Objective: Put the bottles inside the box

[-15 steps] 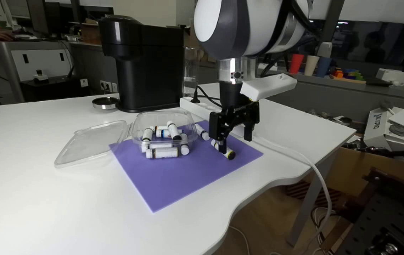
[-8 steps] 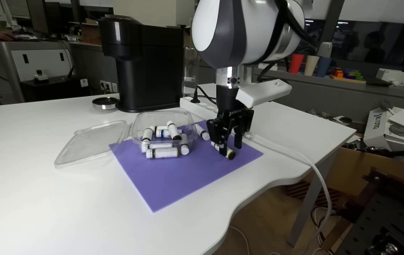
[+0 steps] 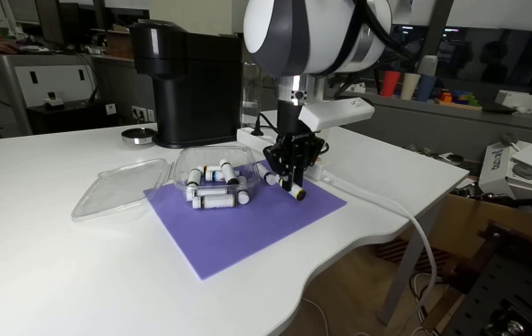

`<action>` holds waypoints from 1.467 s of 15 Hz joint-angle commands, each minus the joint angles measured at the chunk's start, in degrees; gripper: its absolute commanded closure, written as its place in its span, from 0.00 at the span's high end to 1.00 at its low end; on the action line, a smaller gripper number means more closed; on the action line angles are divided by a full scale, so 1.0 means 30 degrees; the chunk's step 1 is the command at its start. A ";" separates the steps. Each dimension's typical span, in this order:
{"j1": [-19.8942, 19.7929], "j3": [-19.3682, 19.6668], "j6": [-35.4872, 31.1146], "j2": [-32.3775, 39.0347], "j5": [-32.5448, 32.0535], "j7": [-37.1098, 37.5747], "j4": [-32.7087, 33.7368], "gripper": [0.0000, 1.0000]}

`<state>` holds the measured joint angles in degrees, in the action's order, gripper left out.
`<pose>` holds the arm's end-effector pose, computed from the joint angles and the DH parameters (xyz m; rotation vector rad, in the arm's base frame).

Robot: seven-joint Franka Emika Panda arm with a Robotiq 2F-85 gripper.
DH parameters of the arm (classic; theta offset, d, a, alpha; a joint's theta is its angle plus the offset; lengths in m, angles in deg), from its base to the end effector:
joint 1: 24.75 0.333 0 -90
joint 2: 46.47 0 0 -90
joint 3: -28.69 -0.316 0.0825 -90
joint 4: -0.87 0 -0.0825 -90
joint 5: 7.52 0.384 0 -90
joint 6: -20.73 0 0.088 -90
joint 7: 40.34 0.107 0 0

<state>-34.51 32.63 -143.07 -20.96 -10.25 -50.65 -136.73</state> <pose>0.4765 -0.1162 0.1337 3.0968 -0.0102 0.0049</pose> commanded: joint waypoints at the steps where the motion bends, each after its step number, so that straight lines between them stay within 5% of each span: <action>1: -0.0784 -0.0806 0.0086 -0.1723 0.1161 -0.0139 -0.0040 0.07; 8: -0.0662 -0.2096 0.0923 -0.4280 0.3510 -0.0770 0.0591 0.07; 22: 0.0349 -0.2407 0.2582 -0.2638 0.4154 -0.1185 0.1614 0.07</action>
<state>-33.45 25.22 -136.36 -30.42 1.79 -53.06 -133.19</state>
